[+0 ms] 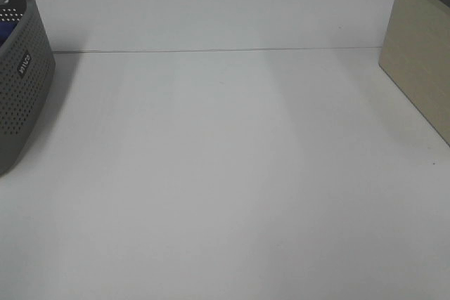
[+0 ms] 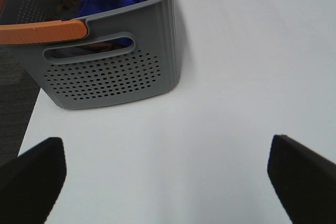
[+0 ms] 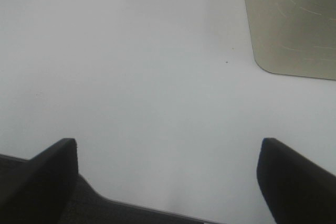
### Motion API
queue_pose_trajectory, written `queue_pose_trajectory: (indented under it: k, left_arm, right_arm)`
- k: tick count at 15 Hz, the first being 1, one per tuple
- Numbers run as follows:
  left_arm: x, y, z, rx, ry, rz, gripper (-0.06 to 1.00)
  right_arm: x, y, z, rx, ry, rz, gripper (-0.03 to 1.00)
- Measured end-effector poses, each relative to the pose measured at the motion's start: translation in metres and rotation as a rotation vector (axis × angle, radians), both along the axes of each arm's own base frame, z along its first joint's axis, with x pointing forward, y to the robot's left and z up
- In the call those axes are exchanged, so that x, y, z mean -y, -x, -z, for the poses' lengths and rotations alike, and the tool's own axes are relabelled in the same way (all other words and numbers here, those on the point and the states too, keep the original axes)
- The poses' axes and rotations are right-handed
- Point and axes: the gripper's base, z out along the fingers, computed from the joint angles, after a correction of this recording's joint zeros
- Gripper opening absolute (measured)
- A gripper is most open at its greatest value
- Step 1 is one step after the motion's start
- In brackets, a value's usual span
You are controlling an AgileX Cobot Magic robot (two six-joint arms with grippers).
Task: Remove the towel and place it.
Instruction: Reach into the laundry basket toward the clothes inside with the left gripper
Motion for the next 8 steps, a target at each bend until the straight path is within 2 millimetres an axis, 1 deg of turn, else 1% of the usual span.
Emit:
queue_pose_trajectory:
  k: [8]
  left_arm:
    - [0.0,0.0,0.0,0.0,0.0,0.0,0.99]
  right_arm:
    - [-0.0001,0.0,0.0,0.0,-0.001,-0.001,0.9]
